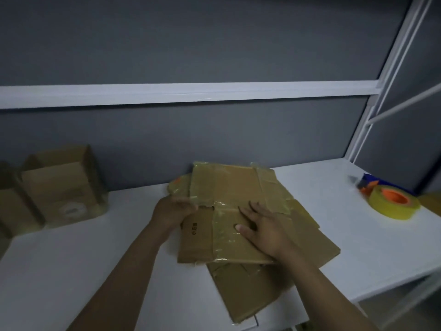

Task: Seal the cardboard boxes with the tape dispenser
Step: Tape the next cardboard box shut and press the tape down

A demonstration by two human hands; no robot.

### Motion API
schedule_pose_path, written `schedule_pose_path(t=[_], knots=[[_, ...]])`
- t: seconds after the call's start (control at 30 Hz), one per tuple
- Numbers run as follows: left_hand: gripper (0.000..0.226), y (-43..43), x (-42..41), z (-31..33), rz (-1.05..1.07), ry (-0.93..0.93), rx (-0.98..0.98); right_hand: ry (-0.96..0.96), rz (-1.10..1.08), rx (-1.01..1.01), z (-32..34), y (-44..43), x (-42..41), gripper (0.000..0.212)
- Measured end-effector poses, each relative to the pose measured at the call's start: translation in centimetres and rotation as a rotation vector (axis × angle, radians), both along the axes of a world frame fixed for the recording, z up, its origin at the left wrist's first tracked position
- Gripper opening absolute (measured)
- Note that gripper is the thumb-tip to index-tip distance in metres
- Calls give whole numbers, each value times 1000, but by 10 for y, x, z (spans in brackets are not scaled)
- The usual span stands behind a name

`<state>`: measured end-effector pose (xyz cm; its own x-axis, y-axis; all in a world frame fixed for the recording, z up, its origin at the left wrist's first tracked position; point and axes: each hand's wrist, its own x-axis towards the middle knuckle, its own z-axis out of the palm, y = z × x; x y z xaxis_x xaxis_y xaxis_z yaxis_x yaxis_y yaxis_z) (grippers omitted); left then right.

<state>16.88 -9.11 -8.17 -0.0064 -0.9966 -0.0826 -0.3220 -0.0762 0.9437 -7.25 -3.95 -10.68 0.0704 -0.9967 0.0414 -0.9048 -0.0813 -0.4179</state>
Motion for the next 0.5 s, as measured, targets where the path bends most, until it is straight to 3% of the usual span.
schedule_pose_path(t=[0.23,0.3,0.33,0.4,0.5], knots=[[7,-3,-21,10,-60,-132,-85,-135,-5,-33,-25,-1,-15,61],[28,-6,-26,14,-50,-139,-91,-173,-23,-29,-27,-2,-23,61],[28,-8,-28,15,-55,-141,-81,-197,-39,-24,-28,-2,-27,62],[6,-13,-31,12,-87,-138,-14,-236,-60,-13,-30,0,-34,64],[27,-21,-39,10,-73,-211,-9,-276,-57,3,-27,2,-37,62]])
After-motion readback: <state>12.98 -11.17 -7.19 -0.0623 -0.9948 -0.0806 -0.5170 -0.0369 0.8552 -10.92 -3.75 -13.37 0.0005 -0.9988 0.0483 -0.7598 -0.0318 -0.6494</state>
